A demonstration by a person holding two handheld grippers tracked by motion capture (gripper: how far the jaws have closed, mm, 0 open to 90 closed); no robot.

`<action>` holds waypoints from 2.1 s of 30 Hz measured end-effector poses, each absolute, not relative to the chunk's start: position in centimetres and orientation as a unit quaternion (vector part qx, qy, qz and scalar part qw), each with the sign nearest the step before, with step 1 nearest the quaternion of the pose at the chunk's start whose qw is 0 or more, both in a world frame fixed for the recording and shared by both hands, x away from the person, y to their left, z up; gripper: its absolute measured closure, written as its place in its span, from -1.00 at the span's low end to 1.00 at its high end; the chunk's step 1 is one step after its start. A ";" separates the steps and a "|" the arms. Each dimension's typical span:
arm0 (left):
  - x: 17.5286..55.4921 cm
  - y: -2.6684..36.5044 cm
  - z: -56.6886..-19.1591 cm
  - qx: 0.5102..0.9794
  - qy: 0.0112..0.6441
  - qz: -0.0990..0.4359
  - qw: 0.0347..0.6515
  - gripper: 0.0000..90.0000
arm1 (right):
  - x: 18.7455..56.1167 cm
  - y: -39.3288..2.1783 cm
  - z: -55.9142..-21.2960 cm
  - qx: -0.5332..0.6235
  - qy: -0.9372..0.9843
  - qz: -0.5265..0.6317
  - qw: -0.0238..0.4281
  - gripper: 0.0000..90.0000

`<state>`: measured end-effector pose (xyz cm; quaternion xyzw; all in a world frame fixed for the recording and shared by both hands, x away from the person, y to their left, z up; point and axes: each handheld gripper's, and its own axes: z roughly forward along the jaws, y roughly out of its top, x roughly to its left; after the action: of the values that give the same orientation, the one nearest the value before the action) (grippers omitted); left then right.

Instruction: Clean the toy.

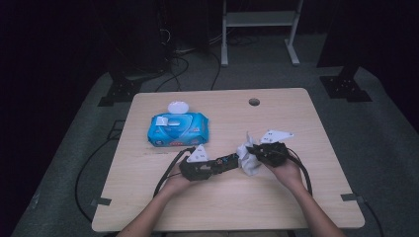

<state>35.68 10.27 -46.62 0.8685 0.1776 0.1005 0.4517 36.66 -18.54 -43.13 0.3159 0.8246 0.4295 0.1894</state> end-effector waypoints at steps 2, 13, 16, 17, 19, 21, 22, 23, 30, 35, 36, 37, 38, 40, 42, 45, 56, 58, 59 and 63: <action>35.6 10.3 -46.6 0.869 0.177 0.099 0.450 0.54 | 36.8 -18.7 -43.2 0.320 0.822 0.432 0.186 0.86; 35.7 10.8 -46.3 0.869 0.180 0.094 0.451 0.47 | 37.0 -18.6 -43.6 0.335 0.820 0.434 0.163 0.86; 35.8 10.9 -45.9 0.869 0.179 0.098 0.451 0.41 | 36.5 -17.6 -43.5 0.322 0.823 0.443 0.149 0.86; 35.8 10.9 -45.8 0.869 0.179 0.096 0.451 0.39 | 36.4 -17.4 -43.5 0.317 0.823 0.450 0.137 0.86; 35.8 11.0 -45.6 0.870 0.176 0.098 0.451 0.36 | 36.2 -16.9 -43.7 0.308 0.825 0.458 0.124 0.86; 35.7 11.0 -45.5 0.873 0.173 0.099 0.444 0.33 | 36.4 -16.7 -43.9 0.310 0.826 0.454 0.125 0.86; 35.7 11.0 -45.6 0.875 0.174 0.097 0.441 0.31 | 36.5 -16.8 -44.1 0.315 0.825 0.453 0.124 0.86; 35.7 11.0 -45.6 0.877 0.172 0.096 0.437 0.30 | 36.7 -16.9 -44.2 0.321 0.823 0.452 0.124 0.86; 35.8 11.0 -45.6 0.880 0.175 0.096 0.431 0.27 | 36.5 -16.4 -44.3 0.325 0.819 0.457 0.120 0.86; 35.8 10.6 -45.2 0.883 0.167 0.100 0.427 0.18 | 36.9 -17.4 -44.7 0.343 0.815 0.453 0.116 0.86; 35.8 10.5 -45.2 0.883 0.167 0.100 0.428 0.15 | 36.9 -17.7 -44.7 0.347 0.811 0.457 0.114 0.86; 35.8 10.3 -45.2 0.883 0.166 0.102 0.427 0.12 | 36.9 -17.9 -44.5 0.351 0.809 0.457 0.115 0.86; 35.8 10.2 -45.2 0.884 0.164 0.104 0.426 0.11 | 36.8 -18.0 -44.5 0.352 0.808 0.457 0.119 0.86; 35.8 10.2 -45.2 0.883 0.166 0.104 0.426 0.10 | 36.9 -17.9 -44.5 0.355 0.809 0.454 0.119 0.81; 35.7 10.2 -45.2 0.884 0.166 0.105 0.423 0.10 | 37.1 -17.7 -44.8 0.350 0.815 0.451 0.096 0.60; 35.7 10.3 -45.3 0.885 0.167 0.105 0.422 0.08 | 37.1 -17.6 -44.9 0.349 0.821 0.440 0.101 0.46; 35.8 10.0 -45.2 0.890 0.169 0.108 0.410 0.01 | 35.9 -19.4 -43.9 0.327 0.831 0.446 0.062 0.16; 35.7 10.0 -45.1 0.891 0.166 0.119 0.405 0.23 | 35.6 -19.0 -44.0 0.317 0.842 0.432 0.068 0.16; 35.7 10.0 -45.1 0.892 0.166 0.118 0.404 0.28 | 35.4 -18.8 -43.9 0.312 0.846 0.424 0.084 0.22; 35.9 10.3 -44.9 0.892 0.167 0.107 0.407 0.36 | 35.8 -18.4 -43.7 0.320 0.826 0.455 0.093 0.56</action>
<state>35.94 10.32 -44.94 0.8915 0.1674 0.1071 0.4071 35.79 -18.43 -43.67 0.3198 0.8260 0.4547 0.0929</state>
